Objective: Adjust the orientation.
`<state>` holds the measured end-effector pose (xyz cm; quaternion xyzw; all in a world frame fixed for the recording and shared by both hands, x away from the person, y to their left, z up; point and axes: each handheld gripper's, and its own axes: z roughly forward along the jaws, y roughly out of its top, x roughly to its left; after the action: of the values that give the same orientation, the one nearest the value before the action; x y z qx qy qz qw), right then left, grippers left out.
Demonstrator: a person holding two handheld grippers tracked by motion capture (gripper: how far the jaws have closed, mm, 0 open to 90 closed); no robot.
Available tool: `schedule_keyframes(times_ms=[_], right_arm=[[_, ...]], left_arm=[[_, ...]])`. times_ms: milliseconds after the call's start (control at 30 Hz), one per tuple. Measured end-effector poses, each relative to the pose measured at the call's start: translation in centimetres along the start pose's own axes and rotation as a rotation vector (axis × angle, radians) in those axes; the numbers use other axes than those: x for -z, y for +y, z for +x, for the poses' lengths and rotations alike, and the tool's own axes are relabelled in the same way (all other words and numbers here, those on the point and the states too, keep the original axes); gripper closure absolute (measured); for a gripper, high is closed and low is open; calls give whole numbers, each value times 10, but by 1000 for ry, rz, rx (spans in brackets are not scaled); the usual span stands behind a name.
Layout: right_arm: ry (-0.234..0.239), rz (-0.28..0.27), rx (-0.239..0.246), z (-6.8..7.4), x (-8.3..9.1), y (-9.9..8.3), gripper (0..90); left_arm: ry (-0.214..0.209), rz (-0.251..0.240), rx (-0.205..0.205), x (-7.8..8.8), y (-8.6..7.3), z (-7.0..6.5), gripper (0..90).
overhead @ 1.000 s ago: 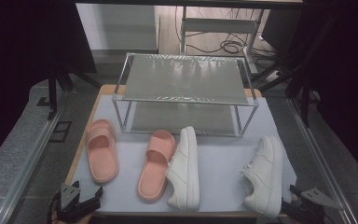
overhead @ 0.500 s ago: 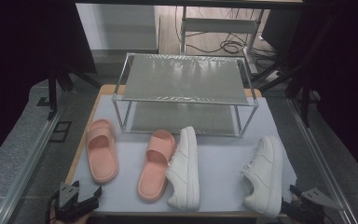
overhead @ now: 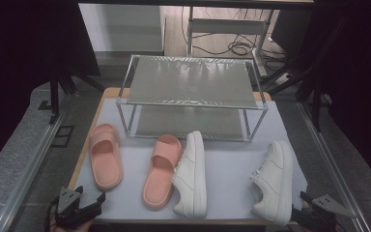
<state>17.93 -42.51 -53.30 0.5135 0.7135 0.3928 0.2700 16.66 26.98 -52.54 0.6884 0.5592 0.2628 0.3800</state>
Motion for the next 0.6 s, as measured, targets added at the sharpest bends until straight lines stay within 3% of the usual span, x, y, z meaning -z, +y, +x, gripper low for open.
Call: schedule_keyframes(times_ms=[333, 600], right_arm=[[0, -3, 1, 0, 0, 0, 272], [-1, -5, 0, 0, 0, -1, 272]], left_arm=[[-37, -14, -38, 3, 22, -6, 174], [-57, 9, -37, -13, 43, -6, 208]])
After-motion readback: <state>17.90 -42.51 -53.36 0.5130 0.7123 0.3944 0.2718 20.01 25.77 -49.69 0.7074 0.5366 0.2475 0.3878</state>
